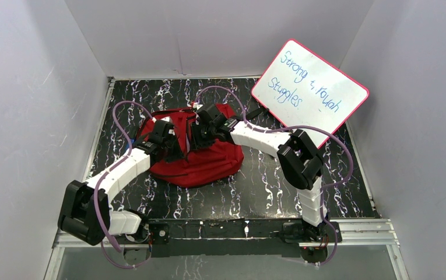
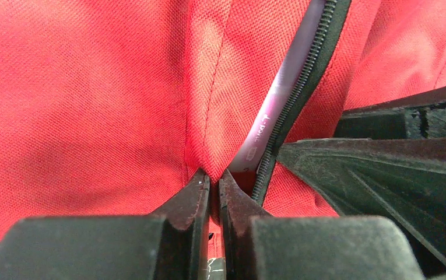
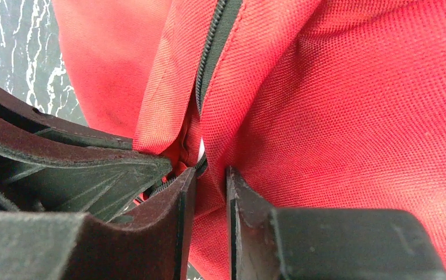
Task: Pack the student bag
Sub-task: Zip the student bag at the center of the board.
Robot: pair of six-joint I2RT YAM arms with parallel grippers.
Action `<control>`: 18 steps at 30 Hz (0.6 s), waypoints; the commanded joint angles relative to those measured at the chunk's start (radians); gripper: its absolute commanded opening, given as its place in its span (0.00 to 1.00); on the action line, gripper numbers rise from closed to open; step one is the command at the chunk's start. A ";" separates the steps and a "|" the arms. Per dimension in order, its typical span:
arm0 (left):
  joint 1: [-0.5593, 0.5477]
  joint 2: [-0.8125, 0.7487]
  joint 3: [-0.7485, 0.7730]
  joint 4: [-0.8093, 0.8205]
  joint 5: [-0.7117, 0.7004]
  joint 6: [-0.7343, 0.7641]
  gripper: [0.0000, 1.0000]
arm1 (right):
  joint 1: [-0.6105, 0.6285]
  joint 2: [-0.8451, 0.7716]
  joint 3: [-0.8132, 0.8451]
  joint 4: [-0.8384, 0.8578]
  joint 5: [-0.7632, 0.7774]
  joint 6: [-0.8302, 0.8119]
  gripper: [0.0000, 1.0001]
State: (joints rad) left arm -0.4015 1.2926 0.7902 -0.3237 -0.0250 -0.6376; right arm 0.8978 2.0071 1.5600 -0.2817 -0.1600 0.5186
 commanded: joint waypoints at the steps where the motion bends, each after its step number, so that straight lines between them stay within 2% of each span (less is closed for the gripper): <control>1: -0.001 -0.068 0.027 -0.011 -0.032 0.006 0.00 | 0.004 0.023 0.049 0.024 -0.075 -0.022 0.34; 7: 0.000 -0.089 0.052 0.003 0.002 -0.019 0.00 | 0.006 0.035 0.055 0.034 -0.090 -0.019 0.31; 12: -0.001 -0.110 0.066 0.018 0.040 -0.036 0.00 | 0.010 0.052 0.087 -0.005 -0.009 -0.005 0.29; 18: 0.000 -0.130 0.069 0.020 0.058 -0.041 0.00 | 0.010 0.025 0.117 -0.042 0.043 -0.009 0.35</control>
State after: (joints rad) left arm -0.4015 1.2129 0.8112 -0.3336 0.0086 -0.6682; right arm 0.8974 2.0541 1.6402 -0.3031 -0.1654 0.5179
